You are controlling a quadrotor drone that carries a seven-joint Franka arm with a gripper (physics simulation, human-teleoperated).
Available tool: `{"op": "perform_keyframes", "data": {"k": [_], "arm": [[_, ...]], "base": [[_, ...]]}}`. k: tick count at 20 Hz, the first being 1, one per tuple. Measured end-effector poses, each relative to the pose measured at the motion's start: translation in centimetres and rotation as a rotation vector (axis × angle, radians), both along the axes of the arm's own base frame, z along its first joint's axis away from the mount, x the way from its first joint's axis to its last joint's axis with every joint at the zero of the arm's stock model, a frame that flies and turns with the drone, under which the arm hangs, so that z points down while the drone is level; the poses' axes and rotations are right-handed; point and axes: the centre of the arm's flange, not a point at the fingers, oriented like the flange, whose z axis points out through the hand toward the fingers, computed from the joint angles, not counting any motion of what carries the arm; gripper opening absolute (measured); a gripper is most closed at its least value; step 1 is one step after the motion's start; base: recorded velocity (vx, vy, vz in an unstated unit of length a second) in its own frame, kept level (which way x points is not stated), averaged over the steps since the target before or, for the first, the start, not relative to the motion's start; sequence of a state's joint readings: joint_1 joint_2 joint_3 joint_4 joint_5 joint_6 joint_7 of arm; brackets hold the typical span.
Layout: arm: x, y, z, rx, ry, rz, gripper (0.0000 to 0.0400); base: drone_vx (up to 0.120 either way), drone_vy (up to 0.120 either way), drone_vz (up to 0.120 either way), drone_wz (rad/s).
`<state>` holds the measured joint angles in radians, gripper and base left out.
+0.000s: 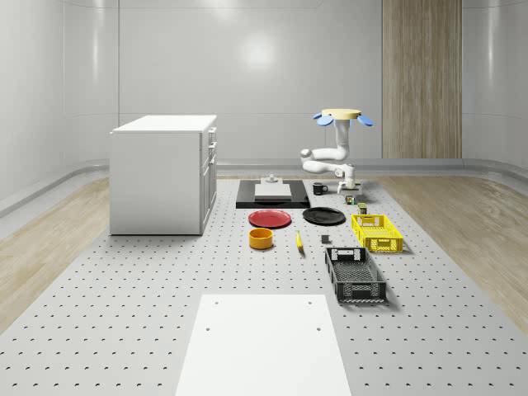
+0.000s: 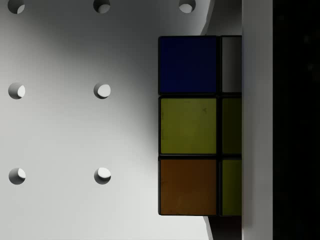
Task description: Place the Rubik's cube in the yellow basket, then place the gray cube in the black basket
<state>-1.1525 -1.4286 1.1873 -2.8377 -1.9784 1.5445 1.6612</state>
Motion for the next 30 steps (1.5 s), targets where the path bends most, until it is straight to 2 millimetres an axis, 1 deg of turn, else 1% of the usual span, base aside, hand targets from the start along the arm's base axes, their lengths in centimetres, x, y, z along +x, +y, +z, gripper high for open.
{"op": "perform_keyframes", "data": {"k": [7,11,17,26,27,30], "arm": [[0.0,0.0,0.0,0.004,-0.001,-0.02,0.0287],[0.0,0.0,-0.9,0.003,-0.001,-0.014,0.0288],[0.0,0.0,-2.6,0.003,0.0,-0.01,0.0288],[0.0,0.0,-3.3,0.003,0.0,-0.01,0.0287],[0.0,0.0,-3.3,0.003,0.0,-0.01,0.0287],[0.0,0.0,-3.4,0.003,0.0,-0.011,0.0287]], "base": [[0.0,0.0,0.0,0.0],[0.0,0.0,0.0,0.0],[0.0,0.0,0.12,0.0],[0.0,0.0,0.12,0.0],[0.08,0.0,0.12,0.0],[0.12,0.0,0.0,0.0]]}}
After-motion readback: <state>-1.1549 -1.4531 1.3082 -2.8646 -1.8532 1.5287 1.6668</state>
